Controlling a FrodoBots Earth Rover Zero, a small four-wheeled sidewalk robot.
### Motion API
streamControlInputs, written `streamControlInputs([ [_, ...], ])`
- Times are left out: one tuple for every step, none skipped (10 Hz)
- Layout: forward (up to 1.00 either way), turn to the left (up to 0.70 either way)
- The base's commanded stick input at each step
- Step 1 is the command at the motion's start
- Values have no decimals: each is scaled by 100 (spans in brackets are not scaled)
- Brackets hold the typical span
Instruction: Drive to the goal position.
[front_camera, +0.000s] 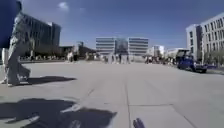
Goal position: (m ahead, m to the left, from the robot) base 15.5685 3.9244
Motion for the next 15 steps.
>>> streamControlInputs([
  [100,0],
  [100,0],
  [100,0],
  [100,0],
  [100,0],
  [100,0],
  [100,0],
  [100,0],
  [100,0],
  [100,0],
  [100,0],
  [100,0],
  [100,0],
  [100,0],
  [100,0],
])
